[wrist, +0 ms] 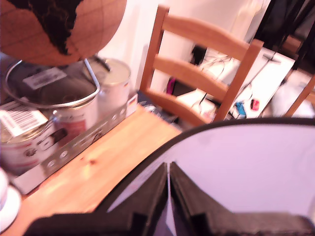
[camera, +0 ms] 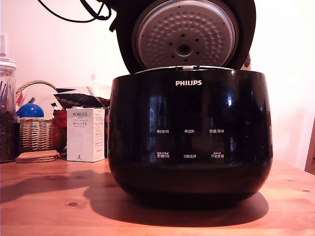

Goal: Close the rice cooker by pressing the lid down with medium force

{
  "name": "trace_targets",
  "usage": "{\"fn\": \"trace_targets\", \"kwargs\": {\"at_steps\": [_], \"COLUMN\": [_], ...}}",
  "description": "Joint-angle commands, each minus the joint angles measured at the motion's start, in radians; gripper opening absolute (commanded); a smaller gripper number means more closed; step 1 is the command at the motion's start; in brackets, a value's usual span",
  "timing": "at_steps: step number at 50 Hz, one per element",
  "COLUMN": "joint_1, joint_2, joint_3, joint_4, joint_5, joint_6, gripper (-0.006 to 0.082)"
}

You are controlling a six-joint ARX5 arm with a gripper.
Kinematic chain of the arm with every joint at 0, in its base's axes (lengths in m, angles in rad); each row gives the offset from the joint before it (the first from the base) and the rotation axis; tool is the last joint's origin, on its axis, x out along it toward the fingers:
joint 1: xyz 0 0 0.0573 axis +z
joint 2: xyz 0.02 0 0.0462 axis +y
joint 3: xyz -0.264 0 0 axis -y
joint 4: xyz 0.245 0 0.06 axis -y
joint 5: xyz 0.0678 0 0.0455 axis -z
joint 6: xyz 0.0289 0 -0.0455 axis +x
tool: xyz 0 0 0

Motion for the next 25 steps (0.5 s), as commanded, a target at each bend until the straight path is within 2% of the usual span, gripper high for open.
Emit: {"fn": "trace_targets", "kwargs": {"at_steps": [1, 25], "joint_1": [-0.015, -0.066], "joint_2": [-0.015, -0.029], "joint_3": [-0.044, -0.211], "joint_4": [0.02, 0.231], "joint_5": [0.007, 0.016], "joint_6": [-0.021, -0.117], "gripper": [-0.002, -0.002]}}
